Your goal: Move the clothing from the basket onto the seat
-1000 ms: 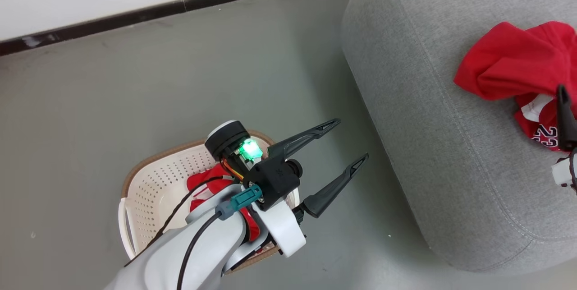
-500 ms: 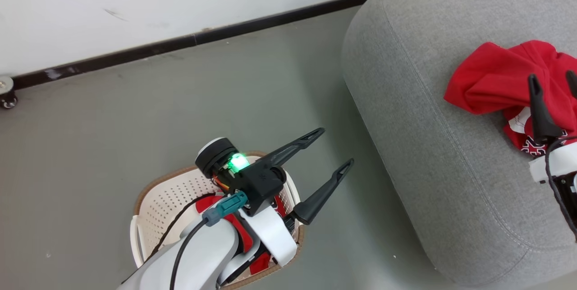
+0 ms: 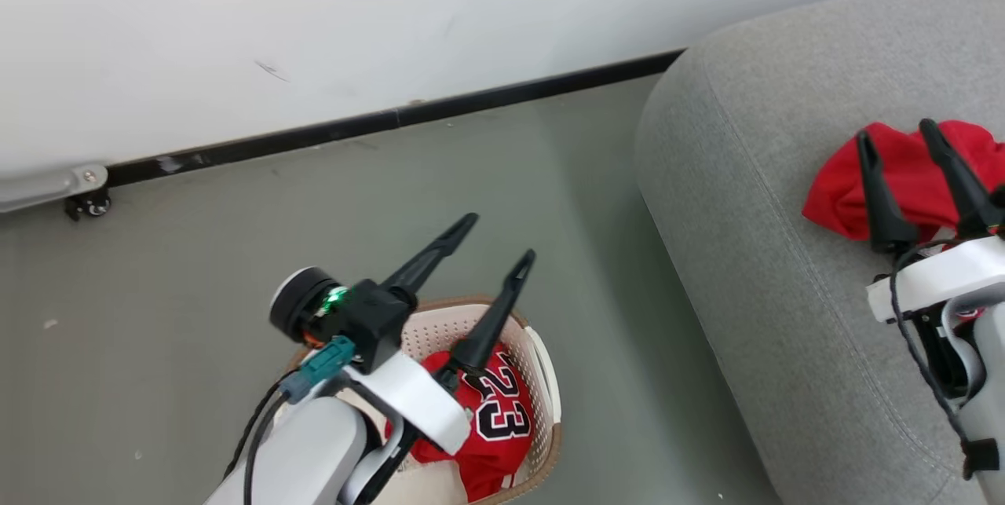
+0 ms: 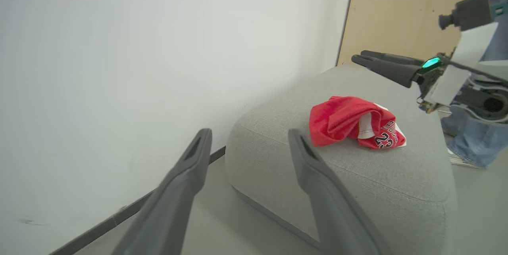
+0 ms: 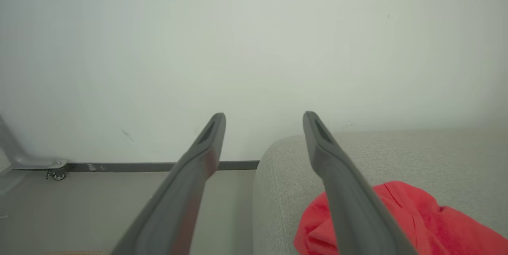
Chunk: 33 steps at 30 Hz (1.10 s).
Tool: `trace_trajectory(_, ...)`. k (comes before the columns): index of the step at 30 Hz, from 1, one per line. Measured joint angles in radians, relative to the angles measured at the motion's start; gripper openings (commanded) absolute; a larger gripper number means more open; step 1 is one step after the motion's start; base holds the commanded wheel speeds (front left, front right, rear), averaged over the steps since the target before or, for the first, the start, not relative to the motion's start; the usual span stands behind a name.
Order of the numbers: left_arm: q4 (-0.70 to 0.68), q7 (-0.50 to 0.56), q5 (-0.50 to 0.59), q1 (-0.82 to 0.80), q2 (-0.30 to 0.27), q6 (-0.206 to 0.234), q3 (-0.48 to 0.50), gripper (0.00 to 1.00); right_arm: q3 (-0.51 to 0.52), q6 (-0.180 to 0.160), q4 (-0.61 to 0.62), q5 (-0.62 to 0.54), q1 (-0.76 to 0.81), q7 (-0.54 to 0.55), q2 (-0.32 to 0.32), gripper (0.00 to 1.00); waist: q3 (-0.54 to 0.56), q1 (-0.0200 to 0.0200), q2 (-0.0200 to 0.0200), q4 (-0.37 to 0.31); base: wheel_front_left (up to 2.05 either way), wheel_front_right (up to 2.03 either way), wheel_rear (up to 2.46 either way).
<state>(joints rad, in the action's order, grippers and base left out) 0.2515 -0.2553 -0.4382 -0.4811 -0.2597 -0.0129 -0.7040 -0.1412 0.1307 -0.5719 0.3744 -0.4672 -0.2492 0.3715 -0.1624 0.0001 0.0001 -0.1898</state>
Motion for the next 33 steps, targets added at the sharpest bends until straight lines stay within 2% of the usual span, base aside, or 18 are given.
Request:
trace_trajectory(4,-0.003,0.0,-0.008,0.044,-0.004,0.027,0.045,1.0,0.002,0.0,0.017,-0.017,0.001,0.0,-0.029,1.0,0.027,0.0,0.0,0.021,0.0,0.0,0.0)
trace_trajectory(21,-0.011,0.0,-0.03,0.215,-0.015,0.085,0.181,1.0,-0.005,0.0,0.044,-0.097,0.135,0.0,-0.137,1.0,0.13,-0.0001,0.0,0.095,0.0,0.0,0.0)
trace_trajectory(33,-0.021,0.0,-0.018,0.334,-0.025,0.14,0.264,1.0,0.048,0.0,0.119,-0.176,0.245,0.0,-0.203,1.0,0.179,-0.0001,0.0,0.127,0.0,0.0,0.0)
